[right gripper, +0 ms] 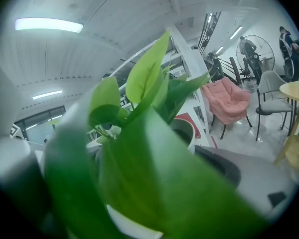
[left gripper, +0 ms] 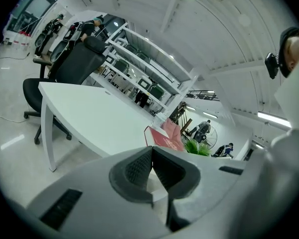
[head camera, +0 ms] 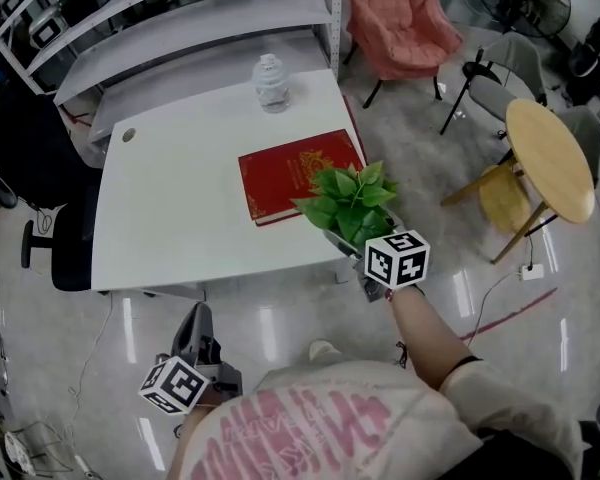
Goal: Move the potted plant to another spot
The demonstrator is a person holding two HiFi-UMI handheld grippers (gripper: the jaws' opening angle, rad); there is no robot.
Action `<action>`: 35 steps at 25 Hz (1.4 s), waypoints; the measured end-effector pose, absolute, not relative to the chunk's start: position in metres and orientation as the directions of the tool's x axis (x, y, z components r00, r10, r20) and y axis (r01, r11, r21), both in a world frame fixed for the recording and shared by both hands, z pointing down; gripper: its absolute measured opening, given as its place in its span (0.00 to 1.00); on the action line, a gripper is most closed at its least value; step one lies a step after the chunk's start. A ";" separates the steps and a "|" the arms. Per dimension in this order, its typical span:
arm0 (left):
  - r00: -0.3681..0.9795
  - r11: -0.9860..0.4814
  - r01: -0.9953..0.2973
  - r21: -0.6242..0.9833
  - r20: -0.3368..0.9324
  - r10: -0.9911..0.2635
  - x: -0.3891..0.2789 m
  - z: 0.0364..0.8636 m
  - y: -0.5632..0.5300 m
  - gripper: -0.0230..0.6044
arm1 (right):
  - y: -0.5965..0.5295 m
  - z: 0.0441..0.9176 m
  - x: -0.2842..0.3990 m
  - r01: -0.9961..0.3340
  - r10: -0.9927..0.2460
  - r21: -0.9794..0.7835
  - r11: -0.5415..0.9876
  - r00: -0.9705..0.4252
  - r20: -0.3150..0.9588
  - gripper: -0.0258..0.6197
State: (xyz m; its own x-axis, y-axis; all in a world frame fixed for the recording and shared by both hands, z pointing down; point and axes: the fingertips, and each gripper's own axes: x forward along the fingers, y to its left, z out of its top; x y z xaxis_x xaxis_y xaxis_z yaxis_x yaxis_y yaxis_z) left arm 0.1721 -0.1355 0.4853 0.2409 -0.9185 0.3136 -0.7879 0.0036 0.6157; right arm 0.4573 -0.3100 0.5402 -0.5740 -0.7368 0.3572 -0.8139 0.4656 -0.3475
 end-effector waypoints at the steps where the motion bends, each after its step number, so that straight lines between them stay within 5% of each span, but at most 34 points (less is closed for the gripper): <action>1: 0.239 -0.003 -0.789 0.614 0.303 -0.923 0.170 0.481 -0.135 0.04 | -0.310 0.540 0.457 -0.815 -0.736 -0.349 0.463 -0.573 0.360 0.85; 12: 0.259 -0.072 -0.782 0.620 0.218 -0.941 0.163 0.458 -0.134 0.04 | -0.296 0.538 0.463 -0.830 -0.710 -0.271 0.487 -0.557 0.431 0.85; 23: 0.334 -0.133 -0.746 0.652 0.195 -0.922 0.161 0.459 -0.119 0.04 | -0.235 0.520 0.477 -0.871 -0.767 -0.346 0.350 -0.478 0.428 0.84; 35: 0.477 -0.312 -0.677 0.666 0.075 -0.876 0.169 0.428 -0.133 0.04 | -0.180 0.480 0.460 -0.831 -0.835 -0.484 0.275 -0.456 0.309 0.53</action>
